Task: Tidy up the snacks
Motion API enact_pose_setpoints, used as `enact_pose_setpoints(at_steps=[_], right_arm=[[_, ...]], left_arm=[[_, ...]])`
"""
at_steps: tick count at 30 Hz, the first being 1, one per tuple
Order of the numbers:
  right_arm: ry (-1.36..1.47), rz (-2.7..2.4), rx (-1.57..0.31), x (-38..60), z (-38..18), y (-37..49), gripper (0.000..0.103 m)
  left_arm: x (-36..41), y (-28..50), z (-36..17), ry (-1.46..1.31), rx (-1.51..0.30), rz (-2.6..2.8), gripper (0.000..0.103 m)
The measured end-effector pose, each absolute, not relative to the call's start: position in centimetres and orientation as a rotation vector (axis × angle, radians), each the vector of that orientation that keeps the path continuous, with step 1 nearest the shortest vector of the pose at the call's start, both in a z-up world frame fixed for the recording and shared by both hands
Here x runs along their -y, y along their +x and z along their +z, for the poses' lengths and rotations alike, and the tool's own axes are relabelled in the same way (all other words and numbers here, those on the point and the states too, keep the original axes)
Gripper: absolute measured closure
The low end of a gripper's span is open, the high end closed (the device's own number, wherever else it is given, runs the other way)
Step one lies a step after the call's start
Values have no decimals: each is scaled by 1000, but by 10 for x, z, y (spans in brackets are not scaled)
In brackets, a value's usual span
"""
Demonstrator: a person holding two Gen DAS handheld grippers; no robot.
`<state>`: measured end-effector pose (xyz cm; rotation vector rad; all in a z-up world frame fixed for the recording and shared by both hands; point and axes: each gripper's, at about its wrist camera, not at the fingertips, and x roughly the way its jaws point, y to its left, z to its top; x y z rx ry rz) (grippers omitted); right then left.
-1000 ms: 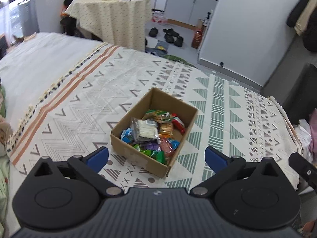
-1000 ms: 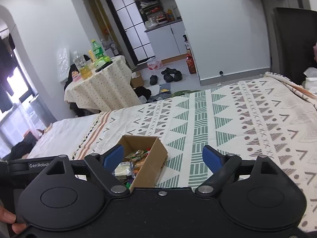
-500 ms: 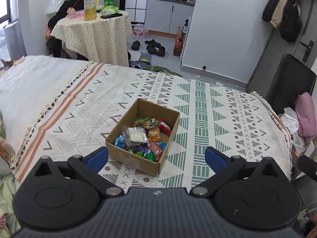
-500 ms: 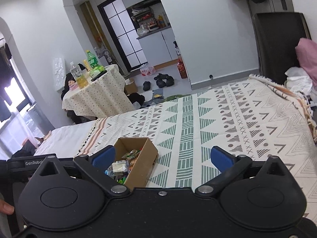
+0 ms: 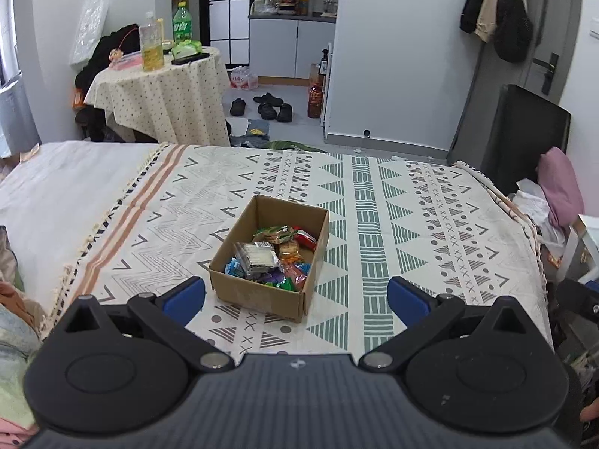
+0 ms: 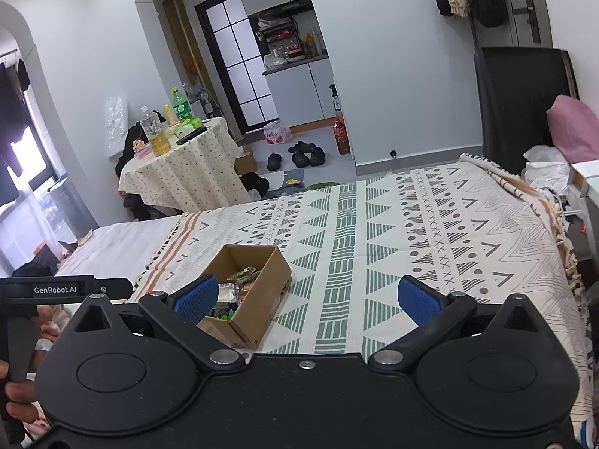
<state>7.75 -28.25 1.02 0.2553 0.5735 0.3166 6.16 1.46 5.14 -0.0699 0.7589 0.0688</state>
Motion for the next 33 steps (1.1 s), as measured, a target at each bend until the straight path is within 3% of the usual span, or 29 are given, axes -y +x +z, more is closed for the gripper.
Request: enact_pose_setpoints(at_steps=[33], right_arm=[[208,333,-585,264,17,41,0]], left_arm=[[-33,22,69,19,-733,20,0]])
